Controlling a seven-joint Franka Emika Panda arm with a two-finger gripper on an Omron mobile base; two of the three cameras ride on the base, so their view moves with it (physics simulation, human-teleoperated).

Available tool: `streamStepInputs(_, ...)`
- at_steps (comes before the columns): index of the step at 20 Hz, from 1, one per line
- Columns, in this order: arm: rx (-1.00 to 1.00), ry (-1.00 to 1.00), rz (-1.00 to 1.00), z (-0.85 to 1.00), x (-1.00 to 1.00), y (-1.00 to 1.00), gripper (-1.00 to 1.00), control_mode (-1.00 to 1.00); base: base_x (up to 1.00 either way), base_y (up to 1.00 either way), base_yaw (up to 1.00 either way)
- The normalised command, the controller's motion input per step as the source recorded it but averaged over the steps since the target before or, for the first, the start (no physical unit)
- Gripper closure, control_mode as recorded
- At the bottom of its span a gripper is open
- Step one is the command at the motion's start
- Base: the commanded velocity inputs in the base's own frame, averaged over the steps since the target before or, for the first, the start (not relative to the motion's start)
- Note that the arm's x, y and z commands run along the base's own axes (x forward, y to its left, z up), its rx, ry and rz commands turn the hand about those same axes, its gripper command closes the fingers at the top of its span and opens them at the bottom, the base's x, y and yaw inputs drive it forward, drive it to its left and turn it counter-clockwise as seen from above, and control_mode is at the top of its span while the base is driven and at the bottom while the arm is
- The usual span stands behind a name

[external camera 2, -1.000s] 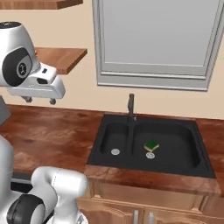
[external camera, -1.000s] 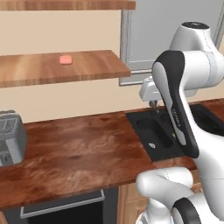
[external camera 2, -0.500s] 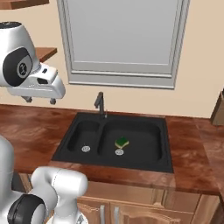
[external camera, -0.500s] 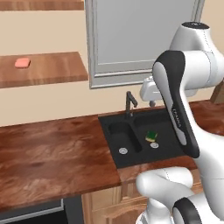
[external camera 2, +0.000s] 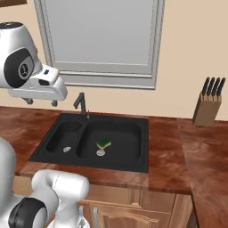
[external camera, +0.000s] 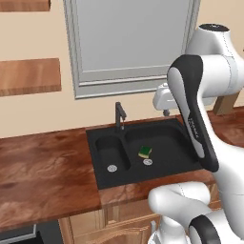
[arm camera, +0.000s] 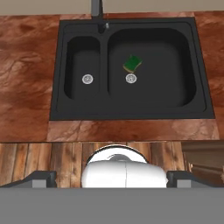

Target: Pick up the bar soap and sponge from the sink, and place them back in the shelves.

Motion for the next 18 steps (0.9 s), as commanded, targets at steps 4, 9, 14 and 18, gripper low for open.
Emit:
streamStepInputs(4,0.00,0.00,0.00,0.00,0.00,0.00,-1.00,1.00,0.33,-0.18,0.03)
streamStepInputs(9,0.00,0.00,0.00,0.00,0.00,0.00,-1.00,1.00,0.45,-0.16,0.08)
streamStepInputs(14,0.00,0.00,0.00,0.00,0.00,0.00,-1.00,1.00,0.47,-0.24,0.06)
streamStepInputs(18,0.00,0.00,0.00,0.00,0.00,0.00,-1.00,1.00,0.43,-0.28,0.00)
